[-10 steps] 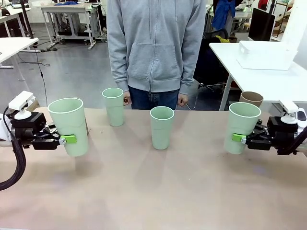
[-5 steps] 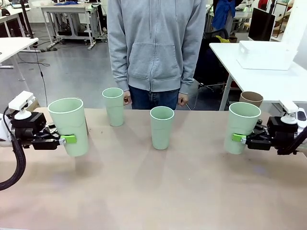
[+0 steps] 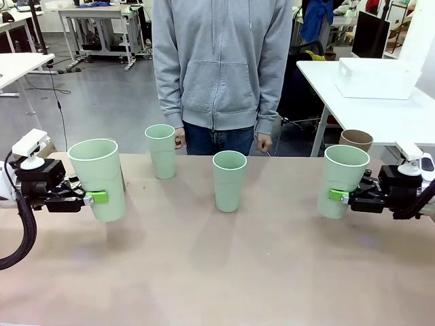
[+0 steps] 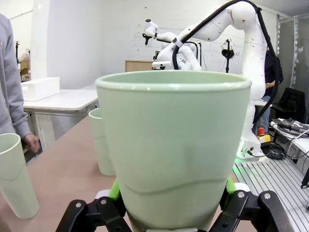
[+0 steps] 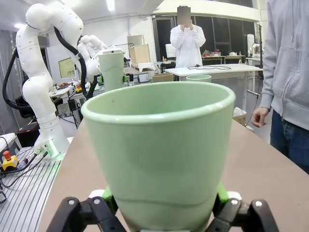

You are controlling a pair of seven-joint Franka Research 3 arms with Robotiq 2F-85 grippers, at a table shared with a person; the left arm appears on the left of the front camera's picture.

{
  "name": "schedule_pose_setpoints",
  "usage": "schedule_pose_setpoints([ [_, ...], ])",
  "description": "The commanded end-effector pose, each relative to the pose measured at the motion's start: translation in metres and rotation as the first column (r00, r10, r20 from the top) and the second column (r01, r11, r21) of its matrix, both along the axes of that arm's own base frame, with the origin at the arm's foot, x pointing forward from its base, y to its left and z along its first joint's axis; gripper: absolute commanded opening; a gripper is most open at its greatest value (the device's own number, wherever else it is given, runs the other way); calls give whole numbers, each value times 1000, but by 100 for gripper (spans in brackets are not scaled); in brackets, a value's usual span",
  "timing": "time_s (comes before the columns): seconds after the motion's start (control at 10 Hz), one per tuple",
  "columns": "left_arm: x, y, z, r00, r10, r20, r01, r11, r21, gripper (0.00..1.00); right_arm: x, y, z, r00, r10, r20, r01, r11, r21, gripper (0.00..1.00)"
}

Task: Stack the cups and store them in the basket.
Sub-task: Place the stack of Reusable plastic cups into the Pantry Basket.

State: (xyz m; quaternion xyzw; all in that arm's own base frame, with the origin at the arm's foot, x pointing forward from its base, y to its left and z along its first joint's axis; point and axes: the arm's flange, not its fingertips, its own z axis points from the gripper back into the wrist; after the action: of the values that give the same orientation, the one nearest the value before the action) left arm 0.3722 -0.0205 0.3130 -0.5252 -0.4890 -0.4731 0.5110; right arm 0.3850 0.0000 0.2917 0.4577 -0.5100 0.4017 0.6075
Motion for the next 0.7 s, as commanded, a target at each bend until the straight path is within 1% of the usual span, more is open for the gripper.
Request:
schedule_pose_setpoints([
  [0.0,-1,-1,1,1000,-2,3,2,1000,-2,85,1,1,2,1000,-1,9,1,1000,0,86],
  [0.6,-1,-1,1,1000,-2,3,2,1000,-2,85,1,1,2,1000,-1,9,1,1000,0,86],
])
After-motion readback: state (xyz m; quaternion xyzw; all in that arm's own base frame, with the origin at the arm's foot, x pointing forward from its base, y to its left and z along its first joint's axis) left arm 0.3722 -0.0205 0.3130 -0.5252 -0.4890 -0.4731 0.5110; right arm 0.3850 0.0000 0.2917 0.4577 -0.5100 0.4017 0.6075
